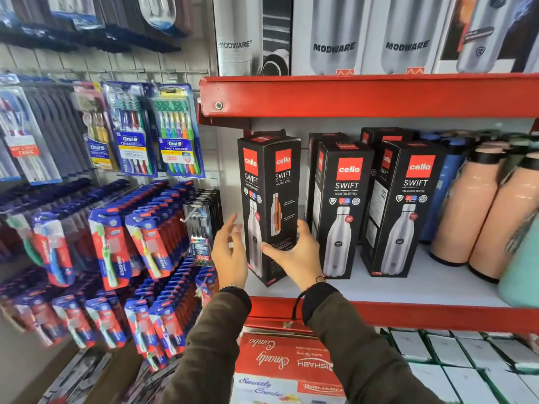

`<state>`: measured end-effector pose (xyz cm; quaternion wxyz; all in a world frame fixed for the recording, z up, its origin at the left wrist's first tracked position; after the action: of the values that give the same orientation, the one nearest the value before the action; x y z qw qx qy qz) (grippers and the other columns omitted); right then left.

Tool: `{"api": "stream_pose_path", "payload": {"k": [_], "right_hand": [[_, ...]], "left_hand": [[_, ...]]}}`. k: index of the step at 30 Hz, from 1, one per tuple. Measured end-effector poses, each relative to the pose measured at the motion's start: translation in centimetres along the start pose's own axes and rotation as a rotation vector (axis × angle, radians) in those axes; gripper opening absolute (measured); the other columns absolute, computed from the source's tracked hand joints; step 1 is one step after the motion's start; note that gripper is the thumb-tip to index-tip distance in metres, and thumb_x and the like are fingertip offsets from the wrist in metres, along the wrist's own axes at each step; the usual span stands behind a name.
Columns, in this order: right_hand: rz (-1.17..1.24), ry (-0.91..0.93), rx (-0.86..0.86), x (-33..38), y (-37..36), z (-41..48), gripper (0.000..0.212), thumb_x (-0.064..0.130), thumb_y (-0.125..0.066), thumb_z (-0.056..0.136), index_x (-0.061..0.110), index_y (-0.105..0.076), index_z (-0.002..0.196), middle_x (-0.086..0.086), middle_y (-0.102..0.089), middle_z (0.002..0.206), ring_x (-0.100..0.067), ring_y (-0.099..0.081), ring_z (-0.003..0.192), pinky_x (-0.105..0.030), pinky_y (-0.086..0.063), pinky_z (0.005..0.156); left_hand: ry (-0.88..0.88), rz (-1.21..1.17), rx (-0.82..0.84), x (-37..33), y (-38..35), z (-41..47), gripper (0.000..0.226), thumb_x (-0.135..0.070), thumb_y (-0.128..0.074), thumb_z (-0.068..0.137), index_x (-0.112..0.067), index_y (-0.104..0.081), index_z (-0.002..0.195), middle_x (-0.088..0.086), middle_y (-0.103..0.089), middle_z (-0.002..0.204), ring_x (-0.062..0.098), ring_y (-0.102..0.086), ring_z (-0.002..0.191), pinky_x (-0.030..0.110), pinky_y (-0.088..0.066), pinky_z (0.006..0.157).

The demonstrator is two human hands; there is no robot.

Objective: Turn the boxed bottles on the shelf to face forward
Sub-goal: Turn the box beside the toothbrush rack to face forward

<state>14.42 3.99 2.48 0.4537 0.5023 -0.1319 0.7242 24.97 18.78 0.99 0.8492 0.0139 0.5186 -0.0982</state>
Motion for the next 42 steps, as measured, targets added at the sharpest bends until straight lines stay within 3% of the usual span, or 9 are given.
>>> {"api": "stream_pose_path", "payload": {"k": [3,5,7,11,17,29,35,39,42], "right_hand": [[0.003,0.01,0.067,-0.2,-0.3,0.2,0.072,0.05,-0.082,0.061,0.035,-0.048,0.123,0.015,-0.068,0.114,-0.001,-0.064,0.107,-0.032,-0.053,0.098],[0.009,0.032,0.113,0.1,-0.5,0.3,0.076,0.045,-0.081,0.066,0.033,-0.044,0.132,0.012,-0.065,0.123,-0.003,-0.061,0.116,-0.036,-0.049,0.104],[0.011,0.062,0.158,0.5,-0.7,0.3,0.083,0.04,-0.079,0.072,0.033,-0.036,0.142,0.01,-0.059,0.133,-0.005,-0.055,0.125,-0.036,-0.044,0.11],[-0.055,0.067,0.217,0.7,-1.1,0.2,0.096,0.033,-0.072,0.085,0.025,-0.009,0.156,0.002,-0.04,0.155,-0.012,-0.038,0.142,-0.034,-0.031,0.119],[-0.072,0.069,0.246,0.4,-1.2,-0.1,0.074,0.022,-0.058,0.096,0.022,-0.014,0.156,0.0,-0.034,0.159,-0.013,-0.033,0.146,-0.033,-0.027,0.121],[-0.042,0.037,0.23,-1.5,-1.4,0.3,0.062,0.012,-0.05,0.1,0.027,-0.023,0.154,0.016,-0.047,0.135,-0.016,-0.053,0.132,-0.033,-0.038,0.114],[-0.006,-0.041,0.22,-2.4,-1.6,0.3,0.055,0.025,-0.046,0.102,0.03,-0.026,0.153,0.018,-0.049,0.129,0.001,-0.047,0.117,0.008,-0.029,0.085],[0.032,-0.067,0.195,-2.3,-1.6,0.1,0.051,0.029,-0.044,0.103,0.029,-0.029,0.151,0.008,-0.056,0.134,-0.002,-0.049,0.12,-0.004,-0.031,0.093],[0.053,-0.067,0.203,-2.2,-1.3,-0.3,0.05,0.028,-0.044,0.103,0.03,-0.031,0.151,0.014,-0.053,0.131,0.001,-0.047,0.118,0.005,-0.03,0.087]], "left_hand": [[0.127,0.017,0.201,0.4,-1.2,1.0,0.036,-0.029,-0.043,0.106,-0.031,-0.058,0.138,-0.011,-0.059,0.14,0.002,-0.052,0.13,0.029,-0.036,0.112],[0.171,-0.01,0.318,0.3,-1.7,0.9,0.038,-0.034,-0.038,0.107,-0.064,-0.059,0.115,-0.043,-0.061,0.121,-0.021,-0.055,0.11,0.03,-0.036,0.108],[0.186,0.015,0.329,0.5,-1.6,1.0,0.046,-0.034,-0.036,0.107,-0.074,-0.058,0.097,-0.05,-0.061,0.103,-0.019,-0.058,0.105,0.039,-0.042,0.109],[0.214,-0.045,0.286,1.0,-1.4,0.7,0.036,-0.035,-0.04,0.106,-0.062,-0.061,0.098,-0.03,-0.069,0.102,0.018,-0.064,0.111,0.053,-0.048,0.107],[0.176,-0.078,0.269,1.5,-1.3,0.2,0.029,-0.032,-0.044,0.106,-0.024,-0.058,0.13,0.007,-0.064,0.133,0.028,-0.059,0.127,0.057,-0.043,0.111],[0.162,-0.054,0.226,1.5,-1.8,-0.7,0.03,-0.029,-0.049,0.104,-0.02,-0.056,0.132,0.0,-0.064,0.131,0.022,-0.061,0.124,0.052,-0.049,0.108],[0.19,-0.053,0.241,1.5,-2.0,-0.7,0.036,-0.027,-0.046,0.105,-0.016,-0.05,0.139,0.003,-0.059,0.139,0.021,-0.056,0.131,0.05,-0.042,0.114],[0.217,-0.073,0.259,1.5,-2.1,-0.7,0.034,-0.027,-0.045,0.105,-0.016,-0.049,0.137,0.003,-0.061,0.134,0.024,-0.058,0.129,0.054,-0.042,0.113],[0.218,-0.085,0.282,1.7,-1.8,-1.0,0.031,-0.032,-0.047,0.104,-0.022,-0.051,0.133,-0.006,-0.063,0.127,0.022,-0.058,0.128,0.054,-0.043,0.113]]}}
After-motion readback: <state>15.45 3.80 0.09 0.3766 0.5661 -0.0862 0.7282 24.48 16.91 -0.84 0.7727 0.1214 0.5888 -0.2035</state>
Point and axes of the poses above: each hand's wrist, its own z-axis towards the middle knuckle, its own y-axis out of the back of the hand, x = y × z, the point moved 7 cm from there along z, towards the middle knuckle
